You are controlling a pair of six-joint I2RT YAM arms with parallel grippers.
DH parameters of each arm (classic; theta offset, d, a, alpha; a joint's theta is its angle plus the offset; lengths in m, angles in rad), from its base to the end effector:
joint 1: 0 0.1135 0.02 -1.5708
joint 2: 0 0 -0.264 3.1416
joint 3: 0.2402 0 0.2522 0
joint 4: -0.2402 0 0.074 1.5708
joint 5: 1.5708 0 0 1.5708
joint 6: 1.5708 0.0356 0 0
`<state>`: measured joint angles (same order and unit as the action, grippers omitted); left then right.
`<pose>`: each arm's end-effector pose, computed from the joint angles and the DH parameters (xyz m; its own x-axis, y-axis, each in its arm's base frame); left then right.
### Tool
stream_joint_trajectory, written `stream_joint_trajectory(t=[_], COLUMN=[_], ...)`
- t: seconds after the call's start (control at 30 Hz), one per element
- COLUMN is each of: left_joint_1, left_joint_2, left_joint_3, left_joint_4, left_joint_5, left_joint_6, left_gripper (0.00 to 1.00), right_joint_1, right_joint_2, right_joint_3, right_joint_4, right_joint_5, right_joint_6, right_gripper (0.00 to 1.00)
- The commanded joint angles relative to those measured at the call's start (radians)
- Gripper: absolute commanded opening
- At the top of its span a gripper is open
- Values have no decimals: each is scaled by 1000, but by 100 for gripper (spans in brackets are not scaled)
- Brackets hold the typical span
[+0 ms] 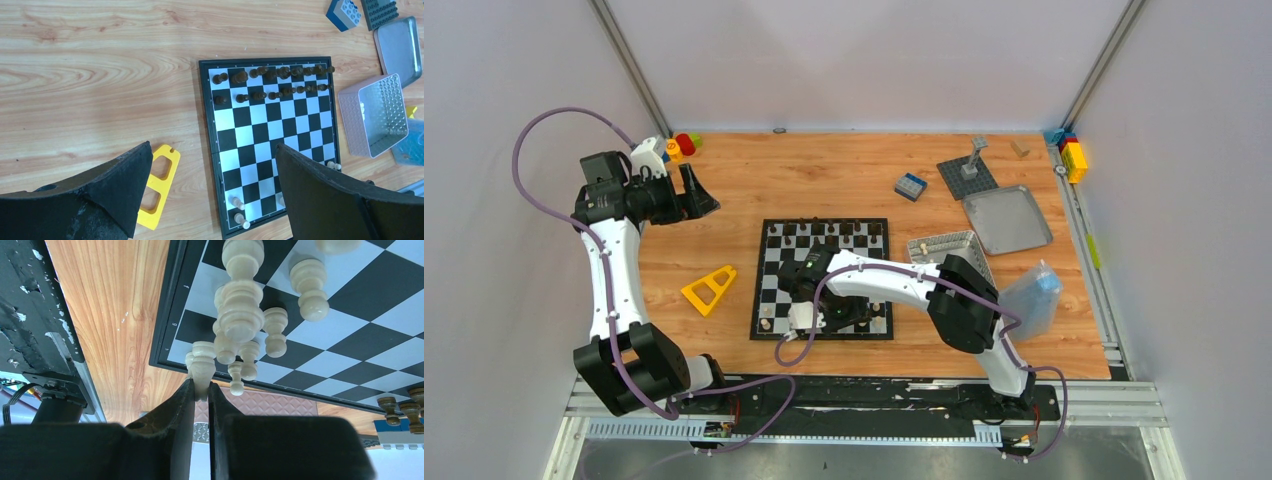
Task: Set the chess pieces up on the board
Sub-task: Place the chess piece on the chessboard.
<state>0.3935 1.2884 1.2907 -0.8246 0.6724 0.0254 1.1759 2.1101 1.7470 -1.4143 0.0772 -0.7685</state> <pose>0.2492 0.0794 0.3530 -0.6742 -0.2584 -0.6919 0.1087 0.8919 -0.4389 0.1500 0.3528 0.2019 0.3732 -0.9060 0.2000 -0.9277 -0.3626 0.0883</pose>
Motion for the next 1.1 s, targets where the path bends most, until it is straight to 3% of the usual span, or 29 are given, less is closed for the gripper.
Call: stream_joint_trajectory(t=[0.0, 0.97, 1.07], left_joint_1=[5, 5, 5], left_joint_2=[-28, -29, -29], left_joint_3=[0, -5, -4], left_joint_4=[32, 31, 31], left_joint_5=[20, 20, 18], left_joint_6=[11, 17, 19], left_gripper=[100, 100, 100], right_joint_1=[7, 12, 11], right_joint_2=[9, 21, 23], right_joint_3=[-5, 8, 13], right_joint_4=[14, 21, 21], right_joint_5=[2, 7, 8], right_joint_6=[-2, 3, 6], right_gripper=[1, 11, 17])
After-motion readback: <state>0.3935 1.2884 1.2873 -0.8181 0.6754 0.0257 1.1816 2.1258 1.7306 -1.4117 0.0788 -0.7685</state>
